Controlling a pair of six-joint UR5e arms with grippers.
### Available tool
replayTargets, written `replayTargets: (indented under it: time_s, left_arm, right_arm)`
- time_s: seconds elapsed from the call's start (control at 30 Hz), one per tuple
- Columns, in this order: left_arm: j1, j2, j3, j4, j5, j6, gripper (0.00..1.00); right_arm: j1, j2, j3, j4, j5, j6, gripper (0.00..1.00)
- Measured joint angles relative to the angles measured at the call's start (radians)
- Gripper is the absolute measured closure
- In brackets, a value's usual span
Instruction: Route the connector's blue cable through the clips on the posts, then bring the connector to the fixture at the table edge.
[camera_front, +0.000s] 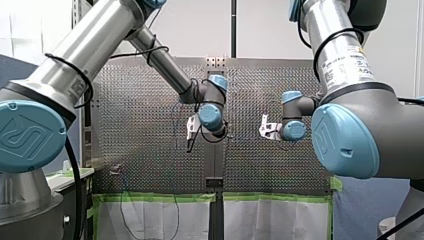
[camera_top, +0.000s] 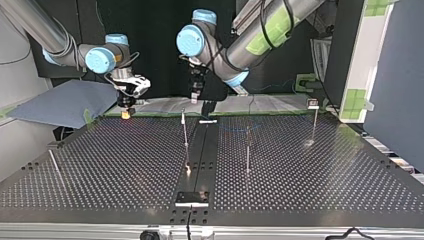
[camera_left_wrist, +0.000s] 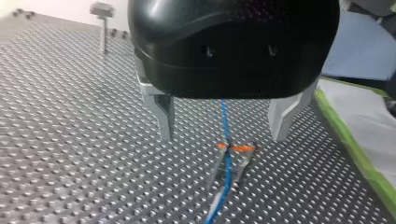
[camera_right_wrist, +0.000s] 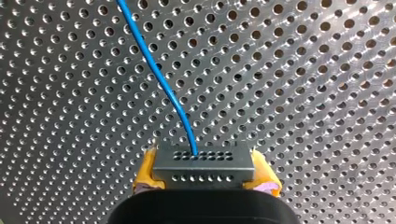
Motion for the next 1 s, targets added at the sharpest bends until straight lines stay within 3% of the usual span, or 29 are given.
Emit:
replayTargets:
  time_s: [0.27, 0.57, 1.0]
  left_arm:
    - [0.002, 0.07, -0.07, 0.07, 0.059, -0.065, 0.0]
    - [0.006, 0.155, -0.155, 0.155, 0.091, -0.142, 0.0]
    - [-0.001, 0.266, -0.266, 0.164, 0.085, -0.159, 0.0]
  right_arm:
    - [0.0, 0.0, 0.0, 0.006, 0.0, 0.014, 1.0]
    - [-0.001, 0.0, 0.0, 0.006, 0.0, 0.035, 1.0]
    - [0.003, 0.0, -0.001, 0.009, 0.0, 0.052, 1.0]
